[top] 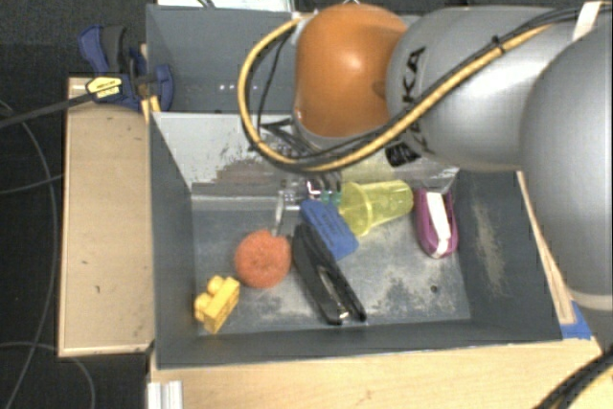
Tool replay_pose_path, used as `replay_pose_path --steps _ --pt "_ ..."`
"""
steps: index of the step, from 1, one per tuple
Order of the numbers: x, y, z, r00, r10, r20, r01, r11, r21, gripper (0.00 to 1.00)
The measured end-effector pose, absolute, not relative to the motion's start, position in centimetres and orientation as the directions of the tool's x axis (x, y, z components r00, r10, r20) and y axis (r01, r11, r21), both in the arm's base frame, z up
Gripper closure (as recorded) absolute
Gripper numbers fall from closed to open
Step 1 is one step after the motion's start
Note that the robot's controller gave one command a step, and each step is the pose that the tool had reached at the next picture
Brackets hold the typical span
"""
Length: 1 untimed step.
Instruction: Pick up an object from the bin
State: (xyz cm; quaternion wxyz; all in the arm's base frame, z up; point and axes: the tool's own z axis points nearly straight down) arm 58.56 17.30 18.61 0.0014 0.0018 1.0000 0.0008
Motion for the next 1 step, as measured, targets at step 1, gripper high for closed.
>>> replay_pose_path --steps 1 --pt "55.13 17.55 7.1 -0.998 -0.068 0.002 -0.068 0.998 0.002 0.0"
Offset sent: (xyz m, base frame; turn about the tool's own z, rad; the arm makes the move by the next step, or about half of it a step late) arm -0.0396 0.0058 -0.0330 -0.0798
